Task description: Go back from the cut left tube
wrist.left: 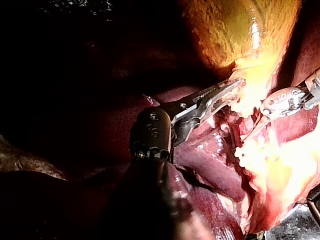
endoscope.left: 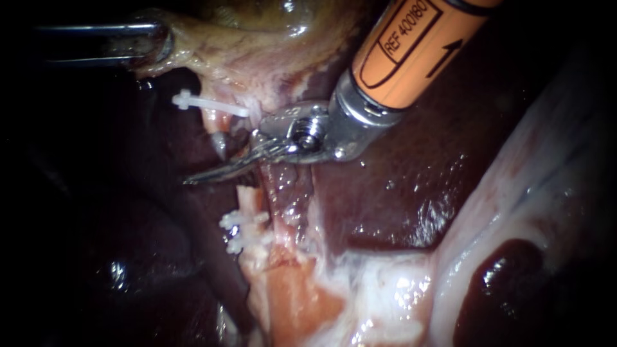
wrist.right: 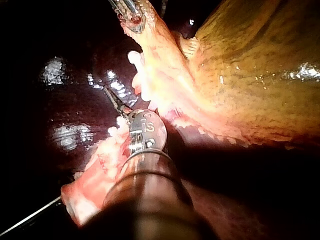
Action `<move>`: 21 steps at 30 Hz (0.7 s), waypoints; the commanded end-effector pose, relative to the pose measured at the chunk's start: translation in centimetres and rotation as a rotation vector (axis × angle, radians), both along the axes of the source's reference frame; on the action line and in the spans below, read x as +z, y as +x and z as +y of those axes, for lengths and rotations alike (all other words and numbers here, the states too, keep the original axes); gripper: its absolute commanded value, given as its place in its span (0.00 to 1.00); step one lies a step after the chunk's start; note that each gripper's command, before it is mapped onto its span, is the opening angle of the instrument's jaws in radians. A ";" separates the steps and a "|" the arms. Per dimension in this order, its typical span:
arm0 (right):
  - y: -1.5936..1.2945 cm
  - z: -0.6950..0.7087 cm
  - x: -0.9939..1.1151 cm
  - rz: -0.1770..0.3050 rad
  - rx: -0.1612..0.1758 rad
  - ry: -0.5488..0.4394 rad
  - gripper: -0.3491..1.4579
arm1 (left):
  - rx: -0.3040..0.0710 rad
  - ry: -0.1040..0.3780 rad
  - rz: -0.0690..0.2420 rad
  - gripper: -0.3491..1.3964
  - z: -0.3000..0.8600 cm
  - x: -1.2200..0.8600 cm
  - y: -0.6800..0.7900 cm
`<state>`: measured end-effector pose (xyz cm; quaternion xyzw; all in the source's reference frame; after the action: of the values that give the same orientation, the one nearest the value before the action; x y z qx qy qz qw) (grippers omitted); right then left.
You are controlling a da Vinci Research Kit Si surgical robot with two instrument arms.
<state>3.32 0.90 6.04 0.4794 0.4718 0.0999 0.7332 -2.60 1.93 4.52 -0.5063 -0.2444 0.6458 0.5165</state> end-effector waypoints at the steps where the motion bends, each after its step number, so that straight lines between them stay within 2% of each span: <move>1: 0.00 -0.01 0.00 0.000 0.000 0.000 0.00 | 0.000 0.000 0.000 0.00 0.00 0.00 0.00; 3: -0.01 0.00 -0.02 0.005 0.031 -0.002 0.02 | 0.000 0.000 0.000 0.00 0.00 0.00 0.00; 4: -0.02 0.00 -0.04 0.012 0.072 -0.003 0.40 | 0.000 0.000 0.000 0.00 0.00 0.00 0.00; 5: -0.01 -0.01 -0.05 0.017 0.100 -0.002 0.68 | 0.000 0.000 0.000 0.00 0.00 0.00 0.00; 7: 0.01 -0.01 -0.08 0.026 0.118 0.011 0.87 | 0.000 0.000 0.000 0.00 0.00 0.00 0.00; 9: 0.02 -0.03 -0.10 0.017 0.122 0.026 0.95 | 0.000 0.000 0.000 0.00 0.00 0.00 0.00; 12: 0.05 -0.08 -0.13 0.013 0.125 0.029 0.99 | 0.000 0.000 0.000 0.00 0.00 0.01 0.00; 16: 0.06 -0.10 -0.16 0.013 0.125 0.028 0.99 | 0.000 -0.001 0.000 0.00 0.00 0.02 0.00; 17: 0.04 -0.10 -0.17 0.011 0.137 0.026 0.99 | 0.000 -0.001 0.000 0.00 0.00 0.02 0.00; 21: -0.15 -0.14 -0.29 -0.033 0.159 -0.034 0.99 | 0.000 -0.002 0.000 0.00 -0.01 0.03 -0.01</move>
<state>3.10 0.73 5.71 0.4140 0.4954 0.1501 0.7487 -2.60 1.92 4.55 -0.5068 -0.2438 0.6461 0.5160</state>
